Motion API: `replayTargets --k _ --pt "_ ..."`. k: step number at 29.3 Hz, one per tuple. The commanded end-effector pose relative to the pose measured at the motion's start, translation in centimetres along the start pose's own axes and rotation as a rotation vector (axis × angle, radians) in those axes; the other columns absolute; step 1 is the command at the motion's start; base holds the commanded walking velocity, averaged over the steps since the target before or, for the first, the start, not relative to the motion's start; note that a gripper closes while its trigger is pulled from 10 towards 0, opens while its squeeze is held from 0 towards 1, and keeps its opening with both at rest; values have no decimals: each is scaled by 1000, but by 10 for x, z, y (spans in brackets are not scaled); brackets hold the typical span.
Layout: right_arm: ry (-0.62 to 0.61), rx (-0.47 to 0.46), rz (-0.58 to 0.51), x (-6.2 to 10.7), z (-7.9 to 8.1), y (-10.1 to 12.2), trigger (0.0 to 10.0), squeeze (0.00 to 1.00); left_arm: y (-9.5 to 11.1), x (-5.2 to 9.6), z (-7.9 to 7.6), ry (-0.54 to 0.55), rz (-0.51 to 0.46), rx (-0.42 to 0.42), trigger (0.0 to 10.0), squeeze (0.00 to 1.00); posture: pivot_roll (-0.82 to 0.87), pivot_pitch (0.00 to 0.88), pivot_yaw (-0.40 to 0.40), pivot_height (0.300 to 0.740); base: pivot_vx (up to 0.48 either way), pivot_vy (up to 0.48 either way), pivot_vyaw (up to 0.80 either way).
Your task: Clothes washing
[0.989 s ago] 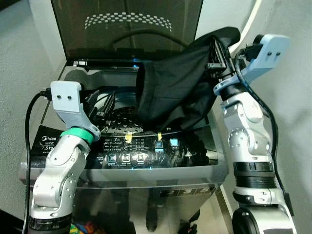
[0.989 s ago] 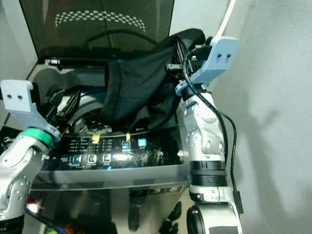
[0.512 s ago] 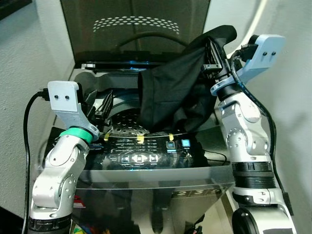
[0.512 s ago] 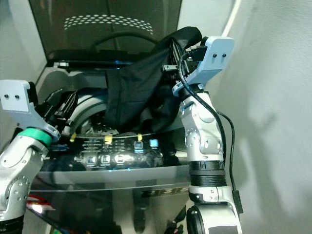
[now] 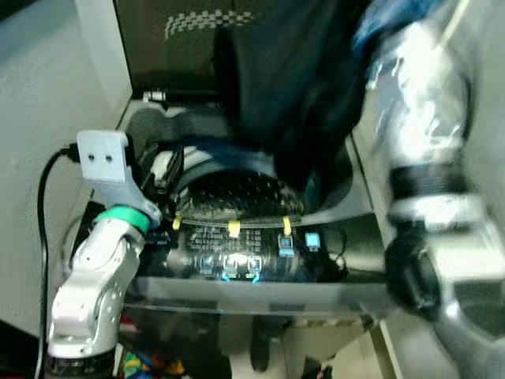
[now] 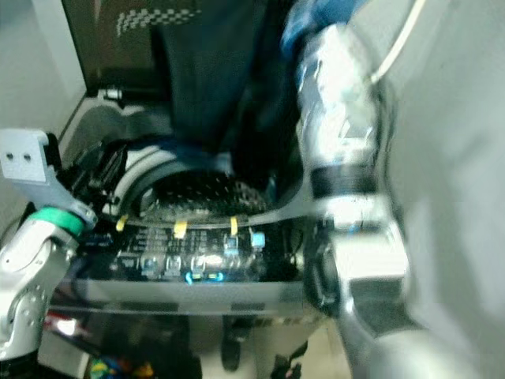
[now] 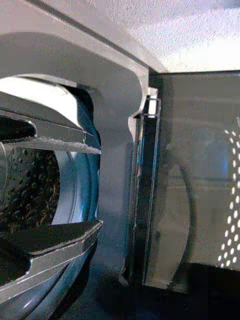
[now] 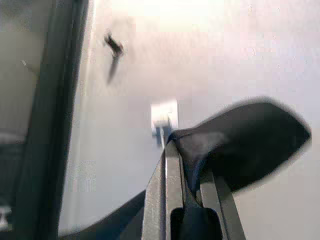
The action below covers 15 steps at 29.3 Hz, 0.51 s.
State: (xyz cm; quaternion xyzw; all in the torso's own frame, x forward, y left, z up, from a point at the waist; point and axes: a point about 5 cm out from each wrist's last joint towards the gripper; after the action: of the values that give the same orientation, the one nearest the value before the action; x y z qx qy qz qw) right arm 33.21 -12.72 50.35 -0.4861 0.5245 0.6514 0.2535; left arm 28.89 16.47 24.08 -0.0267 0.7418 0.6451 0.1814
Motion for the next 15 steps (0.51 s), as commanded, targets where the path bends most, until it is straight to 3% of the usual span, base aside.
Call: replayTargets --k 1,4,5,7,8,10,11,12,13,15 --pt "21 -5 47 -2 0 -8 10000 0 -4 4 -2 -7 31 -5 10000 0 143 28 22 740 0 0 0" --pt "89 11 142 3 8 -25 10000 0 -7 6 -3 -20 52 -7 10000 0 153 33 9 740 0 0 0" --pt "236 -14 356 30 23 -66 10000 0 -11 7 -6 -50 92 -18 10000 0 153 33 9 740 0 0 0" --pt "236 -14 356 30 23 -66 10000 0 -11 7 -6 -50 92 -18 10000 0 153 33 9 740 0 0 0" --pt "342 -53 552 62 33 -101 10000 0 -15 8 -7 -71 132 -38 10000 0 154 37 20 740 0 0 0" --pt "492 -115 794 114 47 -139 10000 0 -19 8 -10 -98 183 -62 10000 0 150 38 26 740 0 0 0" --pt "492 -115 794 114 47 -139 10000 0 -19 8 -10 -98 183 -62 10000 0 150 38 26 740 0 0 0" --pt "545 -135 870 135 53 -152 10000 0 -20 6 -11 -112 210 -71 10000 0 150 38 26 740 0 0 0" --pt "545 -135 870 135 53 -152 10000 0 -20 6 -11 -112 210 -71 10000 0 150 38 26 740 0 0 0" --pt "658 -170 997 172 66 -171 10000 0 -25 5 -13 -131 276 -94 10000 0 144 36 34 740 0 0 0"
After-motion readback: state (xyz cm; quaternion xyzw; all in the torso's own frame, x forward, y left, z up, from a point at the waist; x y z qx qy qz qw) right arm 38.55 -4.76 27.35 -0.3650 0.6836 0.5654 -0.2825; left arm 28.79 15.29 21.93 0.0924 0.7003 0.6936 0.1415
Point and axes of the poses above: a point about 5 cm out from each wrist's last joint towards the gripper, its own x axis pointing back from the gripper into the wrist, its own y axis along the axis of the wrist's last joint, z = x × y, and after that the axes turned 2 degrees about x, right-handed
